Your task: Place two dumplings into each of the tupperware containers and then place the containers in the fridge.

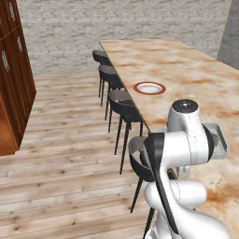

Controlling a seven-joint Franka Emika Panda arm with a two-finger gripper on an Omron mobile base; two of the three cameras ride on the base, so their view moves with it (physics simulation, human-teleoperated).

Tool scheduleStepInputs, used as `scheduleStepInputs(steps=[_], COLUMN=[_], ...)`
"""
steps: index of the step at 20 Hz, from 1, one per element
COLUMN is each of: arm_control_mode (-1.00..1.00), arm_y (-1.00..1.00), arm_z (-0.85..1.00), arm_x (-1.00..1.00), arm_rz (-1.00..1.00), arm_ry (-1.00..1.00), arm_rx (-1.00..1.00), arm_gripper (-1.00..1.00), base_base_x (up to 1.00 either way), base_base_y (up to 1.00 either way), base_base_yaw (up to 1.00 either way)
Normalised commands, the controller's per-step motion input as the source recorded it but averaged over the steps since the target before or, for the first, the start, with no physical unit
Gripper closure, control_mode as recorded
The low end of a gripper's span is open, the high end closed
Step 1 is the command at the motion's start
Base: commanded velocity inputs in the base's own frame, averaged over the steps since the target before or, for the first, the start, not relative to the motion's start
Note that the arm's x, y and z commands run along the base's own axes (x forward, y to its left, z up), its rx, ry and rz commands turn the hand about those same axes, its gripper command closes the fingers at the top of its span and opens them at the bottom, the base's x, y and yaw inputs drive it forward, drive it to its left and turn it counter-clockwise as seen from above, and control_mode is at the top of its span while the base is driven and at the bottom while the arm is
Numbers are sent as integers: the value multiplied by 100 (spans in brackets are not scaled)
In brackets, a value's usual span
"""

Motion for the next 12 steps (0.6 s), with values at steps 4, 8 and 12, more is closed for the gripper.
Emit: scheduleStepInputs(steps=[4, 8, 12], arm_control_mode=[-100, -100, -100], arm_y=[19, 0, 0], arm_z=[-97, -62, -1], arm_x=[-9, -28, -46], arm_rz=[16, 13, 3], arm_ry=[-20, -28, -28], arm_rx=[5, 17, 2], arm_gripper=[100, 100, 100], base_base_x=[0, 0, 0], base_base_y=[0, 0, 0], base_base_yaw=[0, 0, 0])
